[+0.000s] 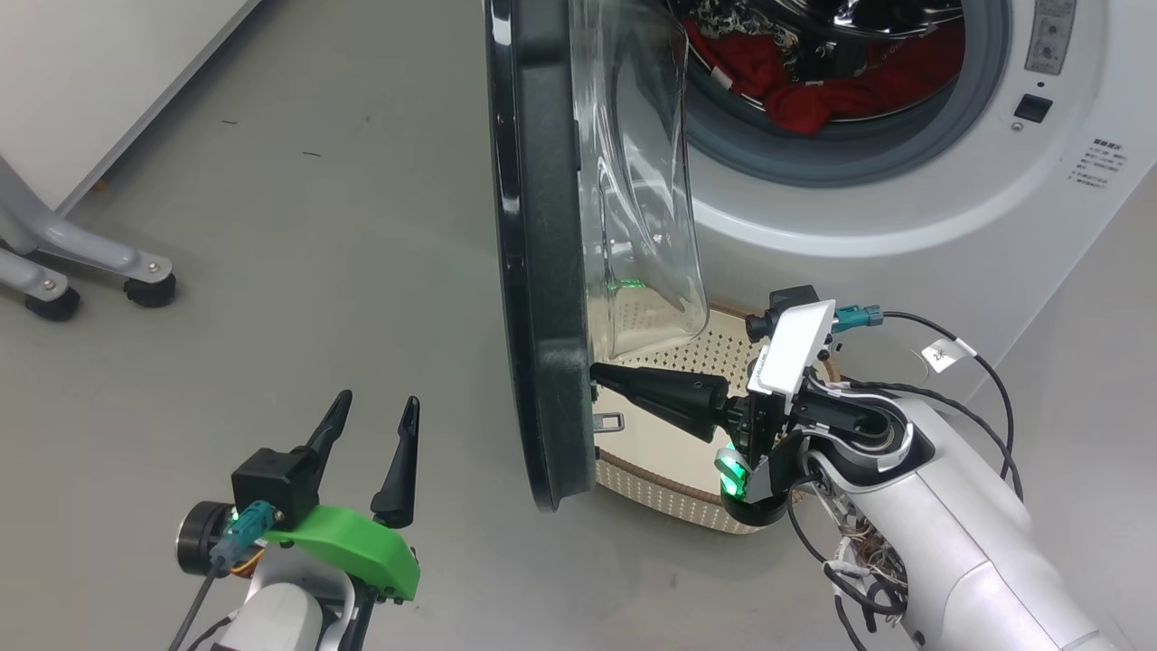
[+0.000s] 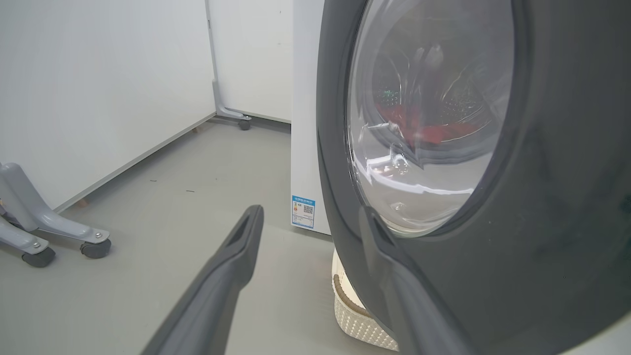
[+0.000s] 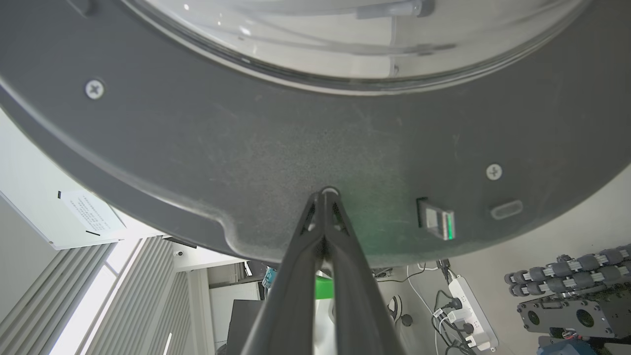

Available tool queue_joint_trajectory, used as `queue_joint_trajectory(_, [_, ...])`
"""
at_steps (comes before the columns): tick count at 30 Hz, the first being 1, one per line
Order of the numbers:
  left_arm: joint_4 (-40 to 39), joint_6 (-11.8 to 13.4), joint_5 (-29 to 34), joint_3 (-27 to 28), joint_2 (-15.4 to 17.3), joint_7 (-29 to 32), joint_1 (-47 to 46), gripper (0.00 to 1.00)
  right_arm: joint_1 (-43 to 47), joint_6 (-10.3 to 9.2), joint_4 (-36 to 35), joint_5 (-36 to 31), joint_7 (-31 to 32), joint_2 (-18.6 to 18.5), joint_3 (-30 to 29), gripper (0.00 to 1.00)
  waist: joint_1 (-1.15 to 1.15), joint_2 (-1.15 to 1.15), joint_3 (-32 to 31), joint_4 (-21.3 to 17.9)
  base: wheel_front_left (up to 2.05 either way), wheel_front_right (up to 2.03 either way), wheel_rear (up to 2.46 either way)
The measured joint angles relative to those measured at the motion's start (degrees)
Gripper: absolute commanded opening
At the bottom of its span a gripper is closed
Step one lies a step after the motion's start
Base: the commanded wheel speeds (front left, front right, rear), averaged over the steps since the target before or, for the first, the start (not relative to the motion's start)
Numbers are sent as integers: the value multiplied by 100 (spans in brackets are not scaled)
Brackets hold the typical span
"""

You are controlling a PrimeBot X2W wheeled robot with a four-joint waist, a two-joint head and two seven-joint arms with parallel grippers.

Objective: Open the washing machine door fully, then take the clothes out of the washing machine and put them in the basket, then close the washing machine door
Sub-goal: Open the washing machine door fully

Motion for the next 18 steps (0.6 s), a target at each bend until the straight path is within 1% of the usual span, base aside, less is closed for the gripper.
queue_joint_trajectory(10, [-41, 25, -4, 3, -2, 0, 52, 100, -2, 0, -88, 199, -468, 7, 309, 0, 0, 0, -13, 57, 0, 0, 0])
queue_joint_trajectory(18, [-100, 85, -52, 55, -1, 0, 88, 100, 107, 34, 3, 200, -1163, 16, 74, 0, 0, 0, -14, 17, 0, 0, 0])
